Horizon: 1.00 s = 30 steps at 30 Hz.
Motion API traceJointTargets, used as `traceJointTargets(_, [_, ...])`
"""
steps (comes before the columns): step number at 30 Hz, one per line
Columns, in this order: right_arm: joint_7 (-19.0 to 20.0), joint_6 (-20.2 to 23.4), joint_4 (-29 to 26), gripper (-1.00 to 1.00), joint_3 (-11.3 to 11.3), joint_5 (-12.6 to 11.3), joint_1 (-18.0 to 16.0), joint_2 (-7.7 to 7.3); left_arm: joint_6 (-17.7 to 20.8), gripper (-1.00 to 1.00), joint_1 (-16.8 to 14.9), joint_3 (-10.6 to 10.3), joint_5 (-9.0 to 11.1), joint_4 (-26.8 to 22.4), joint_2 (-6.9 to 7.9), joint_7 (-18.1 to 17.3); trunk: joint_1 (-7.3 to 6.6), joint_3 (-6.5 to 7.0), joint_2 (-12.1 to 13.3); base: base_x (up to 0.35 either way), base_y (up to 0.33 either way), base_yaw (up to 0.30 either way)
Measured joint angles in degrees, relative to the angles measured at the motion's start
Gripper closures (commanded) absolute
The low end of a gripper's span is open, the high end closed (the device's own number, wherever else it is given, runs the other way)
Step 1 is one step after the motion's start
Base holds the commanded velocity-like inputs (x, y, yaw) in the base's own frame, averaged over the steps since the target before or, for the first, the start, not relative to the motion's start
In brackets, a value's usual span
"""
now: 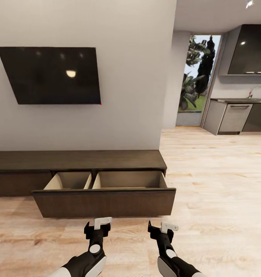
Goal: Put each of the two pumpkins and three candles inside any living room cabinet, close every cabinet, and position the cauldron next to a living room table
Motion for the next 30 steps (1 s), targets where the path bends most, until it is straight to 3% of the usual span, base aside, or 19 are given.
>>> traceJointTargets(10, [0.0,-0.1,0.0,-1.00,0.0,0.0,0.0,0.00,0.0,-1.00,0.0,-0.2,0.0,0.0,-0.04,0.0,0.22,-0.18,-0.4,0.014,0.006,0.000])
traceJointTargets(30, [0.0,-0.1,0.0,-1.00,0.0,0.0,0.0,-0.01,0.1,-1.00,0.0,-0.4,0.0,0.0,-0.09,-0.1,0.20,-0.18,-0.4,0.244,0.119,0.000])
